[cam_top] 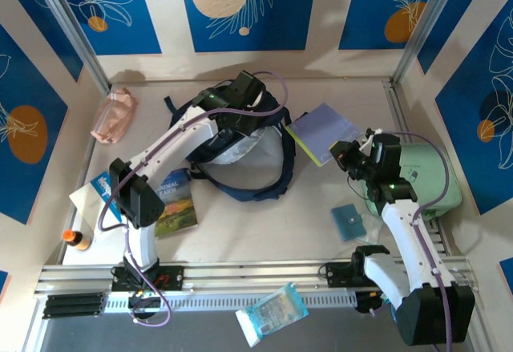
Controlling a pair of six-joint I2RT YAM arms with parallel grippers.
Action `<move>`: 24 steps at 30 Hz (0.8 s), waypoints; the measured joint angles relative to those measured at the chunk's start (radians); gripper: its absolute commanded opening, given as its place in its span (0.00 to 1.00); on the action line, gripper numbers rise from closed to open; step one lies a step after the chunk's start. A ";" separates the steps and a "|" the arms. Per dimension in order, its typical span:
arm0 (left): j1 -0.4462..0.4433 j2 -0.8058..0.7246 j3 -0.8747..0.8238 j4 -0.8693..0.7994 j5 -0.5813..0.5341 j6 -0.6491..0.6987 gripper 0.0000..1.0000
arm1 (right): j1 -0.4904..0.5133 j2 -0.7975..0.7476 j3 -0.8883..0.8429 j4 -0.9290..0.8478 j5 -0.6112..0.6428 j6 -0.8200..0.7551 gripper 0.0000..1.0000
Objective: Pack books, pencil case, and school supplies into a backpack
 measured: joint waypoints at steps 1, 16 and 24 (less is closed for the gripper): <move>0.000 0.000 -0.003 0.003 0.001 0.000 0.00 | 0.004 -0.002 -0.008 0.000 -0.007 0.001 0.00; 0.000 -0.014 -0.007 0.070 0.225 -0.031 0.00 | 0.363 0.315 -0.055 0.402 -0.001 0.198 0.00; 0.000 -0.077 -0.007 0.086 0.284 -0.056 0.00 | 0.426 0.562 0.063 0.519 0.124 0.248 0.00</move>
